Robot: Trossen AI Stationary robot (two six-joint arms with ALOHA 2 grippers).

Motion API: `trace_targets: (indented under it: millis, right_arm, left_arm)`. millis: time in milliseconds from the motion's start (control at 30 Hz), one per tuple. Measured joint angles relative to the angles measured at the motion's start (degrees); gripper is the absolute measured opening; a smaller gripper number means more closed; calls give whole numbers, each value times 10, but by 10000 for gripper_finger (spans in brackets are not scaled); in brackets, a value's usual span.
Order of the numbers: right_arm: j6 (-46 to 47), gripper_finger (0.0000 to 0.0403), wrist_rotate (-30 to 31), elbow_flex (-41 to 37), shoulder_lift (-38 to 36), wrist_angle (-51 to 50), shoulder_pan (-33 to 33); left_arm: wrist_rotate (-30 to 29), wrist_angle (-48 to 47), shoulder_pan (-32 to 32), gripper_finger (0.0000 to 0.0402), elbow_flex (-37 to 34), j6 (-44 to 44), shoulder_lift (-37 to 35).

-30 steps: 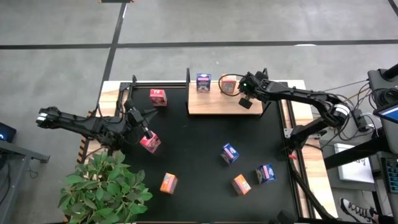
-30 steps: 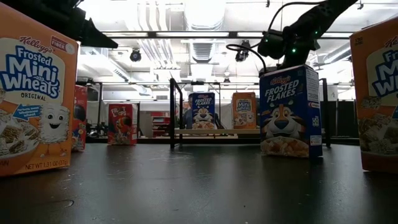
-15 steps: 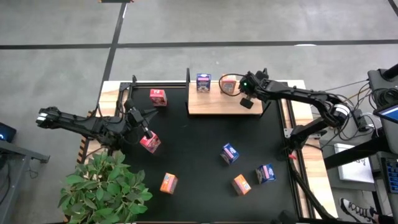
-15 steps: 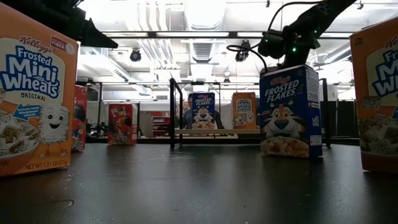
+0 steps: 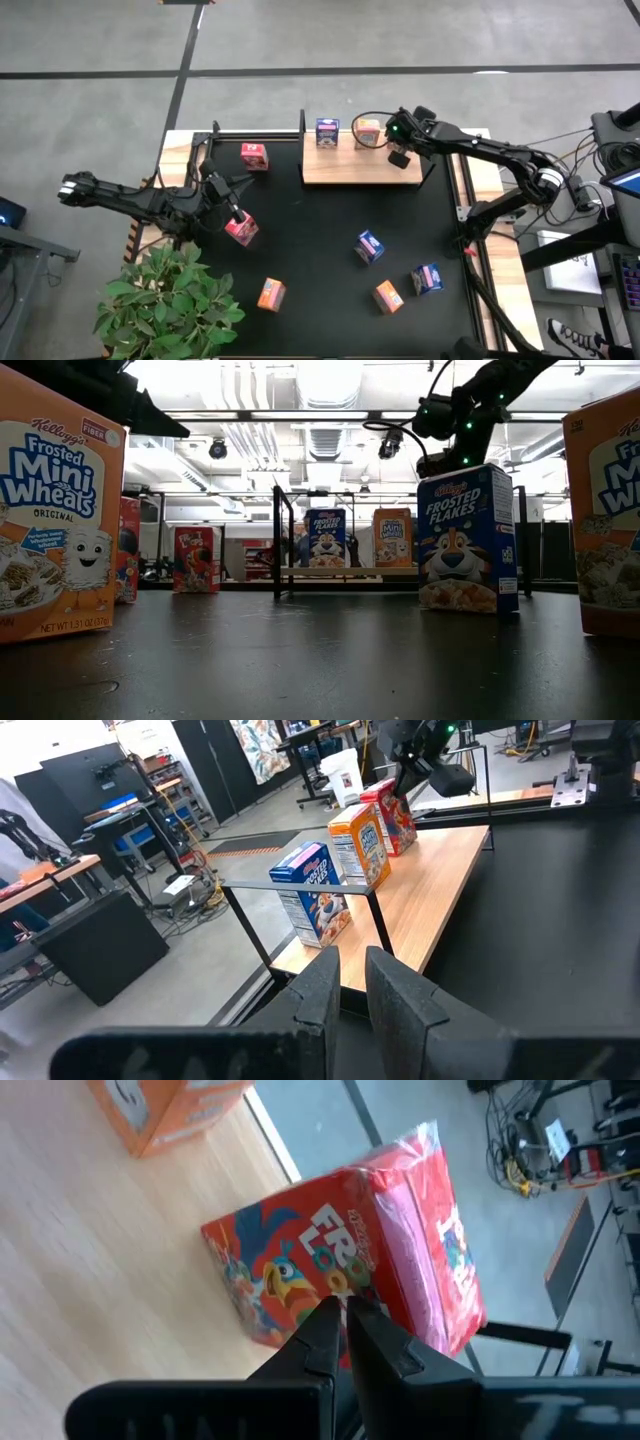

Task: Stack cereal on shelf
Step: Put the bottom right red cereal box on the shelf

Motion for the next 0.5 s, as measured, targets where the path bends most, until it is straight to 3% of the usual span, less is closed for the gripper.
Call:
trace_targets:
  millis: [500]
  right_arm:
    - [-3,13,28,-3,-1,-23,-2]
  left_arm:
    - [0,0,0,36,0,0,0]
